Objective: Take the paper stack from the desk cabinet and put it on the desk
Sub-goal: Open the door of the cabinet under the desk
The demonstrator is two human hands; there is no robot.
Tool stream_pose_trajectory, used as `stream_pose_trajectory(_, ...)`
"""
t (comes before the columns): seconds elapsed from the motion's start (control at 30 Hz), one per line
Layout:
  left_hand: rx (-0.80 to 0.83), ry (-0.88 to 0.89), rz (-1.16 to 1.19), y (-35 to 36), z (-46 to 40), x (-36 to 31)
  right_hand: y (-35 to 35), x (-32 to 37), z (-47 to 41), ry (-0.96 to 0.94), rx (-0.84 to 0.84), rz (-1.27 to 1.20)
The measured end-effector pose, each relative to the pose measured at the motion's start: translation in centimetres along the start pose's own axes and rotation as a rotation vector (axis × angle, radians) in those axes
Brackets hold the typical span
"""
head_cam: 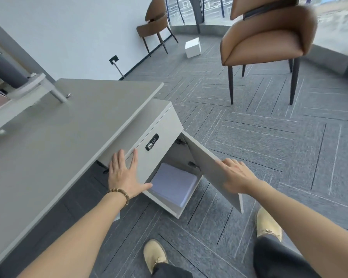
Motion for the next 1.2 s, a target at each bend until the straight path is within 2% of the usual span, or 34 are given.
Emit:
stream_pose_trajectory(0.33, -0.088, -0.048, -0.035, 1.1, -0.4, -0.1, -1.0, -3.8, -3.0, 0.179, -0.092, 0.077)
stream_pose_trajectory(0.67, -0.196, -0.056, 0.026, 1.2, -0.5, -0.2, -1.3, -4.9, -6.5, 0.357, -0.029, 0.124)
stream_pose_trajectory(0.9, -0.226, -0.109, 0.094, 0.8, -0.6, -0.2, -1.5, -5.3, -7.4, 0.414, 0.014, 0.137)
stream_pose_trajectory(1.0, -0.233, -0.12, 0.123, 0.7, -0.6, -0.3, -1.6, -4.3, -7.4, 0.379, 0.002, 0.089)
stream_pose_trajectory(1.2, -0.22, -0.127, 0.192, 1.0, 0.3, -2.2, -3.1, -0.1, -7.3, 0.225, -0.157, -0.103)
Point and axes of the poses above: each hand's wrist, its own z-axis away from the middle knuckle, its own y-axis out of the palm, x = y × z, the point moved 8 cm from there along -z, towards the middle knuckle, and after that the axes turned 2 degrees about y, right-handed, at the moved point
